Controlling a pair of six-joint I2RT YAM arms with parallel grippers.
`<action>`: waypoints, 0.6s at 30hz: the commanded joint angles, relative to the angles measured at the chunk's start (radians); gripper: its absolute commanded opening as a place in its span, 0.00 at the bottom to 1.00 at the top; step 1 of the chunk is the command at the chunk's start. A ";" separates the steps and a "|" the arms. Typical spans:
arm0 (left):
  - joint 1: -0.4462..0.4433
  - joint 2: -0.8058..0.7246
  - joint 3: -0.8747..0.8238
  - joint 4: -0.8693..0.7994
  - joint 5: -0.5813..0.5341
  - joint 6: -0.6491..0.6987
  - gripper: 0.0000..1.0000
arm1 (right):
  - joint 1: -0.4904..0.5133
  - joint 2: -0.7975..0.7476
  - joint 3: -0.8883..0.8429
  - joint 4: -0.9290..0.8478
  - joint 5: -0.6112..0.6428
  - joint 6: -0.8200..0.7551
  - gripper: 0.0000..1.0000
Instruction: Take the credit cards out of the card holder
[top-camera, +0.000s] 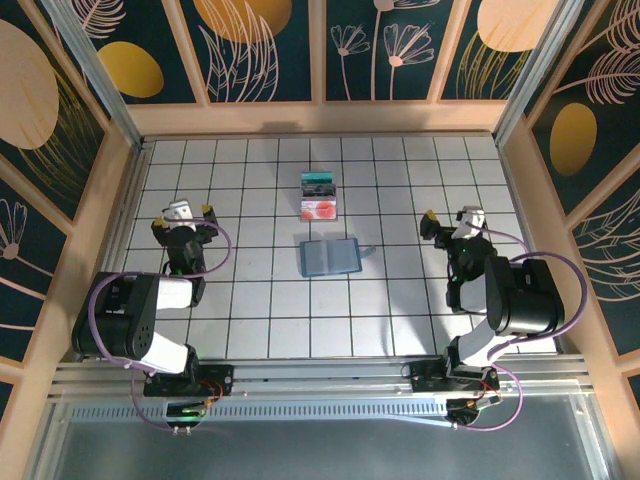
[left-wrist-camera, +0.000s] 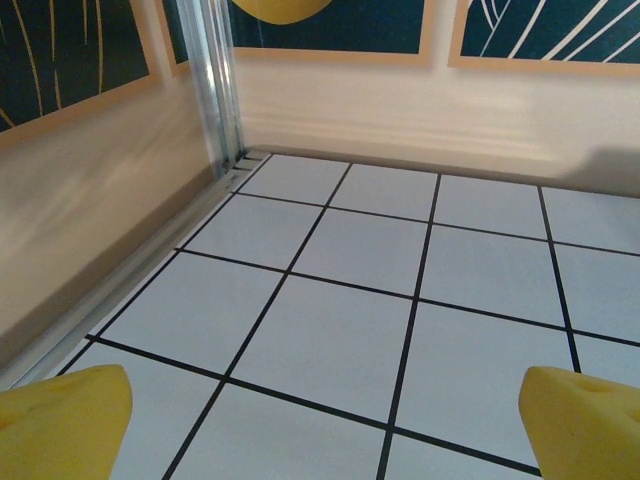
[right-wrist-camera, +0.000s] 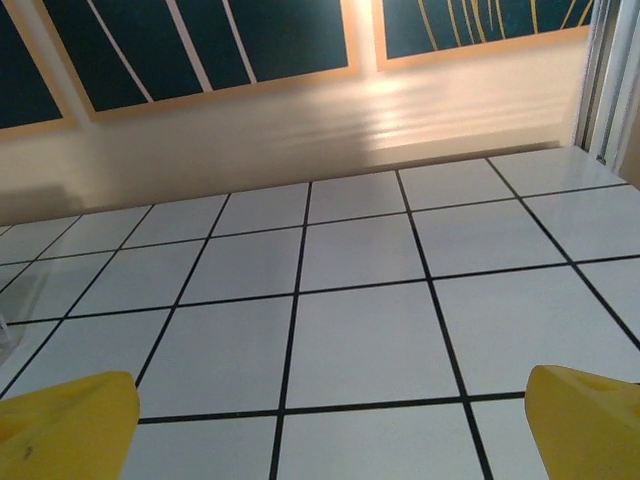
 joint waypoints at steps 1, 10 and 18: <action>0.010 0.007 0.016 0.008 0.016 0.005 0.99 | 0.000 -0.006 -0.002 -0.001 -0.018 -0.020 0.99; 0.010 0.009 0.031 -0.017 0.110 0.036 0.99 | 0.008 -0.006 0.000 -0.006 -0.005 -0.022 0.99; 0.021 0.008 0.035 -0.026 0.131 0.031 0.99 | 0.009 -0.007 0.002 -0.006 -0.004 -0.023 0.99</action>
